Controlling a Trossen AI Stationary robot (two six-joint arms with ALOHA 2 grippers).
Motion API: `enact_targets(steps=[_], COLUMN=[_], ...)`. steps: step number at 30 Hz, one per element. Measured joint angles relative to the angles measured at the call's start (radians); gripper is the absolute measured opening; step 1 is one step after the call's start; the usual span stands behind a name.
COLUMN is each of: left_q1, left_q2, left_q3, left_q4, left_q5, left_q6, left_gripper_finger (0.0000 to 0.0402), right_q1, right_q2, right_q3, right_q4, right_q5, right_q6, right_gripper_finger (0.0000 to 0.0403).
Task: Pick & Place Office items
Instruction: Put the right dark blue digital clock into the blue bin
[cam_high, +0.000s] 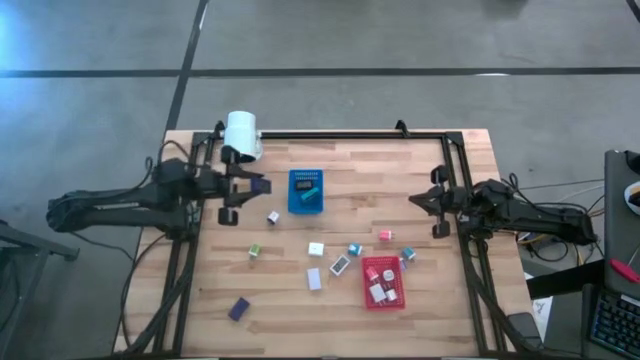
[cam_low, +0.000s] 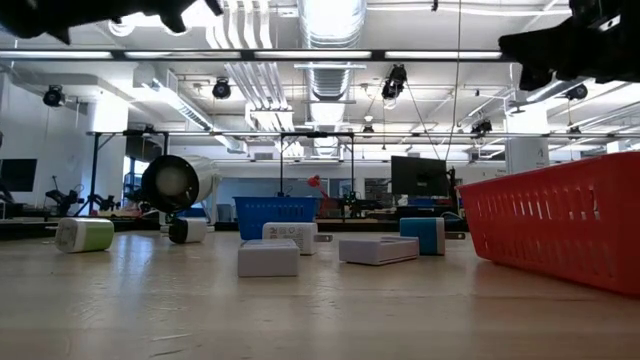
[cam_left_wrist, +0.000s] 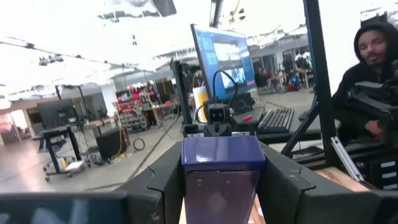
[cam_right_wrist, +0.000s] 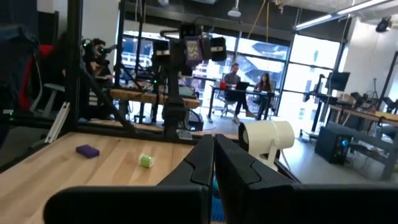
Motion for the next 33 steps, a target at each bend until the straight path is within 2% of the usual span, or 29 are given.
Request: enact_targets(steps=[8,19,22,26,33], left_q1=[0.000,0.000,0.000,0.000,0.000], left_q2=[-0.273,-0.553,-0.609,-0.653,-0.654], left_q3=[-0.166,-0.387,-0.440,-0.442,-0.442], left_q4=[-0.063,-0.098,-0.102,-0.171,-0.211], left_q5=[-0.001,-0.023,-0.023,-0.022,-0.021], left_q6=[-0.004,0.009,0.011,0.015,0.038], left_gripper_finger=[0.0155,0.0155,0.0155,0.0155,0.0155], right_q1=[0.000,0.000,0.000,0.000,0.000], right_q2=[-0.041,-0.087,-0.087,-0.087,-0.085], right_q3=[-0.024,-0.028,-0.030,-0.030,-0.030], right_q4=[-0.080,-0.079,-0.080,-0.079,-0.081], right_q5=[0.002,0.003,0.003,0.003,0.003], right_q6=[0.051,0.043,0.043,0.043,0.042], right_gripper_finger=[0.0008,0.0008,0.0008,0.0008,0.0008])
